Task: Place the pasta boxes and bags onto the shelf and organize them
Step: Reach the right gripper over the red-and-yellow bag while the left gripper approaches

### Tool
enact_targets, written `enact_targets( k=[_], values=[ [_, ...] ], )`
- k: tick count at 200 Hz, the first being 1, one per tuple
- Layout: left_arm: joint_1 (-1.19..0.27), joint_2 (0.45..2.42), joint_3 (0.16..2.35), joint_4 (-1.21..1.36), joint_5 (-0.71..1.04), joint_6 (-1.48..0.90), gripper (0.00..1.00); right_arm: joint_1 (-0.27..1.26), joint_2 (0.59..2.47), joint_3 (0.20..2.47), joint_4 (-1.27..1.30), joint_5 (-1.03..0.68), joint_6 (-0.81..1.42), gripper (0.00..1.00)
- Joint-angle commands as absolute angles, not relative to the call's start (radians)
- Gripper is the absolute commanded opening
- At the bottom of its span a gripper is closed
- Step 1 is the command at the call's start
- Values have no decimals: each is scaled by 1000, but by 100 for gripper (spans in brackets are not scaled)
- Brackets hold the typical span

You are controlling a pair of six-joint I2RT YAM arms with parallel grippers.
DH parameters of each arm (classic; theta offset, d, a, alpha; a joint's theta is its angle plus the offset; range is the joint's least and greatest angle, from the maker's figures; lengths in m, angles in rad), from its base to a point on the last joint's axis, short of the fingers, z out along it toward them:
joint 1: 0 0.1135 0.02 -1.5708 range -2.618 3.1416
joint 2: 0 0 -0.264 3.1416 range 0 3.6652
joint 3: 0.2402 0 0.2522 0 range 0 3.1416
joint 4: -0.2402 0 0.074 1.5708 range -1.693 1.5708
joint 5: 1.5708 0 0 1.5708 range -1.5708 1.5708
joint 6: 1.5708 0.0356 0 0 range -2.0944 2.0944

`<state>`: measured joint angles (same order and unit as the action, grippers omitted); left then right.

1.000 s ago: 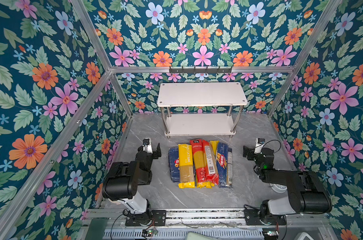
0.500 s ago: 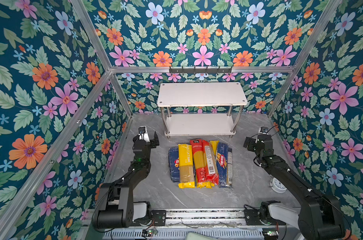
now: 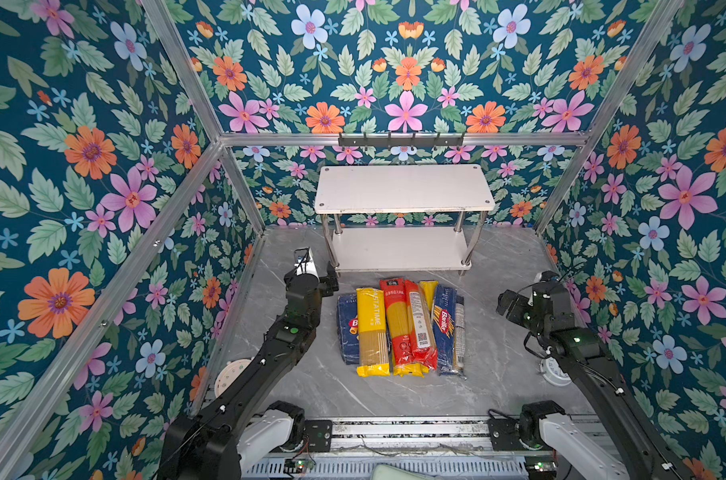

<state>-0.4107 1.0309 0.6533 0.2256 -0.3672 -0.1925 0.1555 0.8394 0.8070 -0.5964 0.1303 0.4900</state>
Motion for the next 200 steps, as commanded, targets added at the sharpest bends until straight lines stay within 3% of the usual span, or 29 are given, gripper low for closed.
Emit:
enact_targets(
  k=[1,24,50,63,77,146,200],
  values=[
    [-474,1006,665,107,-441,-269,87,166,851,841,-703,68,514,99],
    [-533,991,691,30,-478,-300,87,212,912,905,-810,88,539,99],
    [-575,975,726,-76,-517,-336,86,445,1034,1004,-915,284,556,99],
    [-588,955,728,-110,-527,-363,94,531,1090,1036,-931,317,571,99],
    [-598,929,722,-125,-526,-379,98,593,1128,1041,-900,305,578,99],
    [-622,921,745,-195,-483,-417,100,755,1274,1086,-803,176,650,98],
    [-635,954,789,-285,-450,-418,100,801,1450,1139,-751,59,681,95]
  ],
)
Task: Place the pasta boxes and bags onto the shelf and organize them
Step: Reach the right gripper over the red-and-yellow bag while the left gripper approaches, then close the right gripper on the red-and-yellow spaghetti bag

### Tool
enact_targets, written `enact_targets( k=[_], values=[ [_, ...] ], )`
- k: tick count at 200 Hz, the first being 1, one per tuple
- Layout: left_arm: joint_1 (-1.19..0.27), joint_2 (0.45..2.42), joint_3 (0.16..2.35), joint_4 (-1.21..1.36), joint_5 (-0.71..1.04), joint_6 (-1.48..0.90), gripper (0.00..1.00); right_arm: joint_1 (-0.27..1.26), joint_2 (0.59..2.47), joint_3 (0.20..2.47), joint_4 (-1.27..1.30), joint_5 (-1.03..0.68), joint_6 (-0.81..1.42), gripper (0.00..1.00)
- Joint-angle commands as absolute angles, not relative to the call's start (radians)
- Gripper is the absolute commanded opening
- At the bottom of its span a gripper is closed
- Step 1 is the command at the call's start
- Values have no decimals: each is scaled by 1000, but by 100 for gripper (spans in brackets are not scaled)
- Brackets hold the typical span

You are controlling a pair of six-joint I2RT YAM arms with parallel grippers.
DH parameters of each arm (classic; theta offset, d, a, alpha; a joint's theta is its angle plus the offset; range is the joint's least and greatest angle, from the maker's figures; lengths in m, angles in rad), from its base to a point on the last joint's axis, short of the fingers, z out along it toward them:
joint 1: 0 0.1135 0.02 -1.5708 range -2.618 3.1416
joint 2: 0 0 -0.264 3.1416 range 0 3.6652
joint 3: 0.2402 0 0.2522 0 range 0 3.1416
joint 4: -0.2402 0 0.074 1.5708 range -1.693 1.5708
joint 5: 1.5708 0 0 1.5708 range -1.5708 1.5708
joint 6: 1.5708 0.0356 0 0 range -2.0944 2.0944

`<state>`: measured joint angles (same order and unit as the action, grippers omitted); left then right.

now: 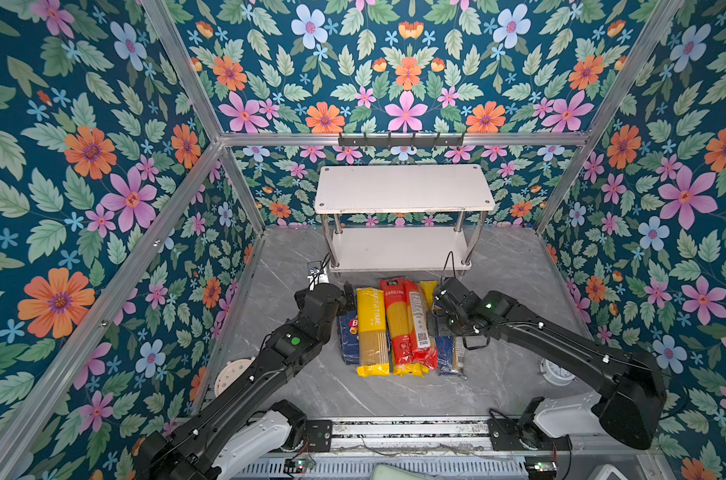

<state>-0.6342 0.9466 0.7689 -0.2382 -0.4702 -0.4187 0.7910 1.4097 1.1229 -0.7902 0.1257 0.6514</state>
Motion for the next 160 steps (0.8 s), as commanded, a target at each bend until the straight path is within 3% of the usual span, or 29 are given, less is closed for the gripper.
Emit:
enact_targets(
  k=[1,84,112,141,160],
  values=[
    [-635,954,791,-287,-448,-418,100,801,1452,1139,-750,57,680,95],
    [-635,1025,871,-379,-405,-369,100,813,1555,1144,-666,-105,688,74],
    [-635,1005,866,-402,-403,-369,100,819,1593,1113,-632,-153,712,75],
    [-635,964,841,-419,-411,-382,100,819,1634,1103,-631,-170,736,84],
    [-635,938,833,-439,-416,-391,100,819,1649,1107,-633,-187,738,82]
  ],
)
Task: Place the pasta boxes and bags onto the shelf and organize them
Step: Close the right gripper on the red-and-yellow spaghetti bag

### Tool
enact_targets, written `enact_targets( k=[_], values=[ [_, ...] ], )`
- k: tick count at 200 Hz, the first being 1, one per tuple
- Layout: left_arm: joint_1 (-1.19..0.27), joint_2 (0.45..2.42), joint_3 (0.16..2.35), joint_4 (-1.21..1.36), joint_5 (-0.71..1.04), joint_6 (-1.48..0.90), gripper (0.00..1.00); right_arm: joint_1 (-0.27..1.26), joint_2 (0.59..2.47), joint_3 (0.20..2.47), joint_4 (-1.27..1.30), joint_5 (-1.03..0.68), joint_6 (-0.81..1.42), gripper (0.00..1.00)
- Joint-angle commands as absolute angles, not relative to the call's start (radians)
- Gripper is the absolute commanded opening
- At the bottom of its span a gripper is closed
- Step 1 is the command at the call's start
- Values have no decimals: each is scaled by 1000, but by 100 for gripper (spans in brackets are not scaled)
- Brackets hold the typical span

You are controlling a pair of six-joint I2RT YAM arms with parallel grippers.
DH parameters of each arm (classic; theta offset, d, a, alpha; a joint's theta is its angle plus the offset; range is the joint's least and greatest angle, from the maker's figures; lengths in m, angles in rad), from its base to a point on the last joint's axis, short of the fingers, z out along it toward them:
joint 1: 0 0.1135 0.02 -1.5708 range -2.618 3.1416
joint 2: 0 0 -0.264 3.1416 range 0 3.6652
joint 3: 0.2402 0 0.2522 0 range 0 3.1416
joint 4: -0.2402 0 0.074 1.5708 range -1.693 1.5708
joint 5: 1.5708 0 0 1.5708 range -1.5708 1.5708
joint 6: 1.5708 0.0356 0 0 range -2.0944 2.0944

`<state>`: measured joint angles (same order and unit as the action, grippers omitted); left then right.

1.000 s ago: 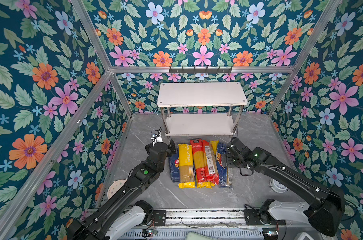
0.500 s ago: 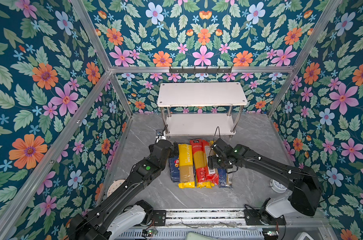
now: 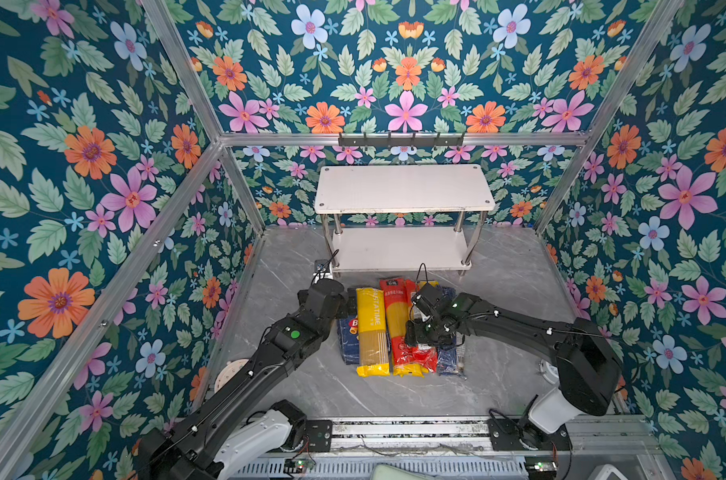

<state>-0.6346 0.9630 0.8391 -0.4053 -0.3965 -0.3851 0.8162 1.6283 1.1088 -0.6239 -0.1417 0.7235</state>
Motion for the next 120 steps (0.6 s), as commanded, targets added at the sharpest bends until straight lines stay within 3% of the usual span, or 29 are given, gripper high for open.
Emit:
enact_targets(
  k=[1,26,41,85,120],
  values=[
    [-635,938,832,-440,-416,-392,100,819,1649,1107,-633,-188,738,81],
    [-635,912,834,-464,-430,-394,100,819,1645,1104,-653,-197,737,55],
    [-635,903,839,-471,-436,-391,100,819,1604,1085,-656,-195,736,46],
    [-635,927,863,-452,-447,-363,100,819,1535,1085,-681,-189,725,26],
    [-635,991,907,-421,-404,-336,100,819,1487,1114,-719,-190,720,21]
  ],
)
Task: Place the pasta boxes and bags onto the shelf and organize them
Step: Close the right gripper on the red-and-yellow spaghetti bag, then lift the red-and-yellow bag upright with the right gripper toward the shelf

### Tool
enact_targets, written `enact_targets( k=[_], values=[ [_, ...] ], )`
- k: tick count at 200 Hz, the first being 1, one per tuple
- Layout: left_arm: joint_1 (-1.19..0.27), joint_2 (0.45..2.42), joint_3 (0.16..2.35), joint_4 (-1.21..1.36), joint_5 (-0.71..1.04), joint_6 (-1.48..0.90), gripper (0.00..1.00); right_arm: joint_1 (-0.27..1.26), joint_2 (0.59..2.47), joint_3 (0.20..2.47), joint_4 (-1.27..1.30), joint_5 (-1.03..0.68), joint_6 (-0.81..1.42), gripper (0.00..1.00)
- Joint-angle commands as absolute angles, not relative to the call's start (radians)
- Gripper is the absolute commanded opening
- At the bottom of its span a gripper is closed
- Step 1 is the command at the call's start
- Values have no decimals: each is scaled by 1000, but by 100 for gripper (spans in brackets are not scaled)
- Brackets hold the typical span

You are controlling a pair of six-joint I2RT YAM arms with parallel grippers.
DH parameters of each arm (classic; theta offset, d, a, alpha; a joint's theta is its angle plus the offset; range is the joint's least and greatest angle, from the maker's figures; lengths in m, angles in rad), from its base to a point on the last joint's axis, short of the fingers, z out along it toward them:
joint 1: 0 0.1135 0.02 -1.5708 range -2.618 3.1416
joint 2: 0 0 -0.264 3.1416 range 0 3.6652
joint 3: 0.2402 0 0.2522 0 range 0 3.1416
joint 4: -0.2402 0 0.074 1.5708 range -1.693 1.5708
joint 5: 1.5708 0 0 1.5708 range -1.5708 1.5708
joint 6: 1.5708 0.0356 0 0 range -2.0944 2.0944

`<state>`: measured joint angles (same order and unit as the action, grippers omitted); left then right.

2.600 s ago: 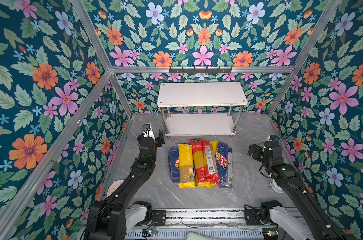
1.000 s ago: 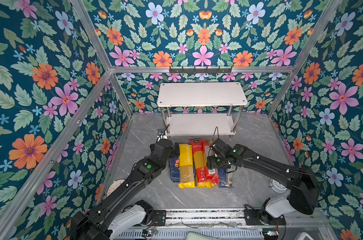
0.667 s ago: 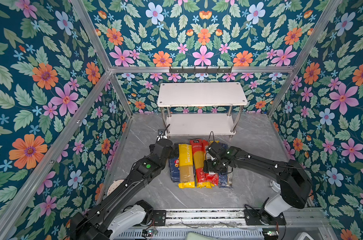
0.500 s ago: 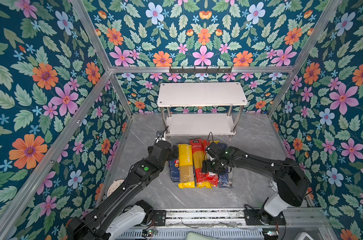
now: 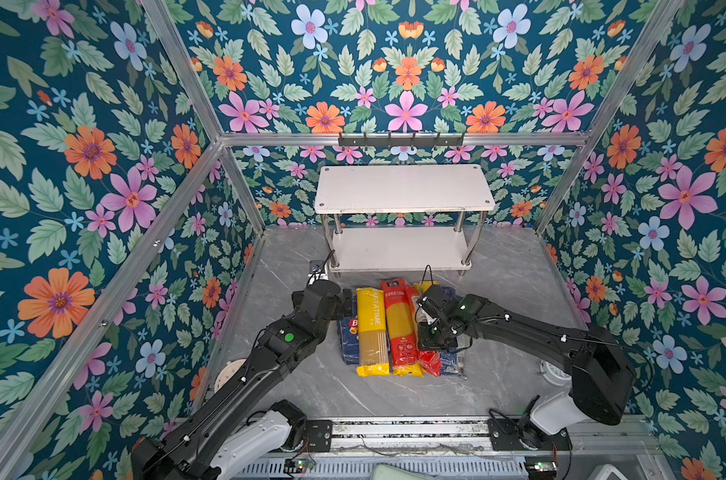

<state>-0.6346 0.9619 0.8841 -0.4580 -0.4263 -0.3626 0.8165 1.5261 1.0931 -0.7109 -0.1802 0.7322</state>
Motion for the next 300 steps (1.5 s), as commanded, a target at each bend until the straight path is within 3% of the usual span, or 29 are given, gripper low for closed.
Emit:
enact_targets(
  k=[1,139,252,300],
  values=[
    [-635,994,909,-420,-403,-335,100,819,1487,1114,-719,-190,720,21],
    [-646,1139,1001,-314,-180,-302,100,737,1203,1383,-1025,-120,615,19],
    [-915,1384,1124,-267,-250,-341,100,730,1005,1371,-1124,-51,620,19],
    [-951,1454,1198,-269,-239,-287,100,673,1069,1534,-1140,-4,533,20]
  ],
)
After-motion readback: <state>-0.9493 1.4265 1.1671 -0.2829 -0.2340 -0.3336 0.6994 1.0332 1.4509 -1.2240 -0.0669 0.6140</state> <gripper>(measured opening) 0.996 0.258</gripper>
